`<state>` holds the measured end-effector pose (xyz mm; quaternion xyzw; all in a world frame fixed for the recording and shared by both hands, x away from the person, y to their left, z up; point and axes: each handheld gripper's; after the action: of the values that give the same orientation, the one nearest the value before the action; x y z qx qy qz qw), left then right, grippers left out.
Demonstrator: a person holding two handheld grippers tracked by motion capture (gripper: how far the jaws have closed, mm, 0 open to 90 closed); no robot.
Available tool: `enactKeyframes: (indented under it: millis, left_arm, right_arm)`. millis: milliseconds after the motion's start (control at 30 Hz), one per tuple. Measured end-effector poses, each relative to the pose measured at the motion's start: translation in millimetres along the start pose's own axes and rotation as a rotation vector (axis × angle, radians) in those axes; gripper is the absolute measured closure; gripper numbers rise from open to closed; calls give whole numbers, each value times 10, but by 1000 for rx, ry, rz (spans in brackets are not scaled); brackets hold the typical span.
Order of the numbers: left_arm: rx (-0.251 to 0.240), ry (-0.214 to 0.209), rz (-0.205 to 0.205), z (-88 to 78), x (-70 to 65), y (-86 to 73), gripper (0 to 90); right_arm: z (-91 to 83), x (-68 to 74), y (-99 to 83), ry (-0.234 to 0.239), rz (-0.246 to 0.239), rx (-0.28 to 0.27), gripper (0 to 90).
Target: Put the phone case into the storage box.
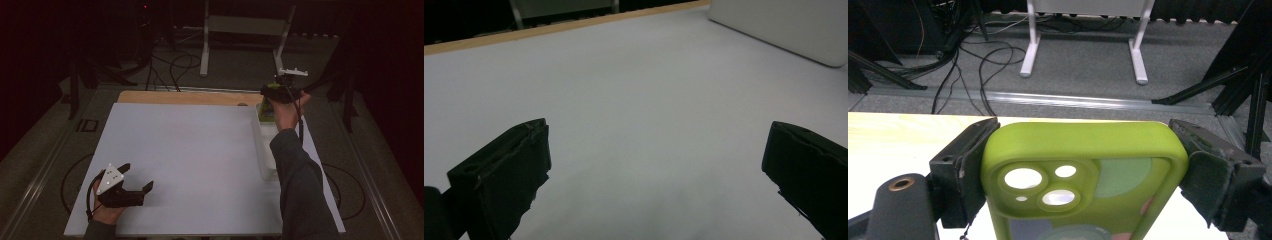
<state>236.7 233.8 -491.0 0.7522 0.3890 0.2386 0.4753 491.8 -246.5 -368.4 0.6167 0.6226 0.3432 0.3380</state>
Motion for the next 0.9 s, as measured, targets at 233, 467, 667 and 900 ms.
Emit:
enactKeyframes:
  millis: [233,467,667,900]
  left_arm:
    - [-1,0,0,-3,0,0,0]
    - [-1,0,0,-2,-1,1,0]
    - [-1,-1,0,0,-2,1,0]
    - [0,-2,2,1,-4,2,0]
  right_arm:
    - [27,-7,-17,1,-3,2,157]
    - [50,0,-43,1,-6,6,157]
    - [85,-18,-88,-3,-4,17,157]
    - [110,-26,-119,-2,-4,24,156]
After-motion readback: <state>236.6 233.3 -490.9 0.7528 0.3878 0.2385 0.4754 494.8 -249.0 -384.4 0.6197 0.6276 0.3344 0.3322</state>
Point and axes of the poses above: each handheld gripper's, and its own axes: z roughly forward along the jaws, y roughly out of its top, x roughly to its left, and after that the axes turned 2 degrees about z, right-handed
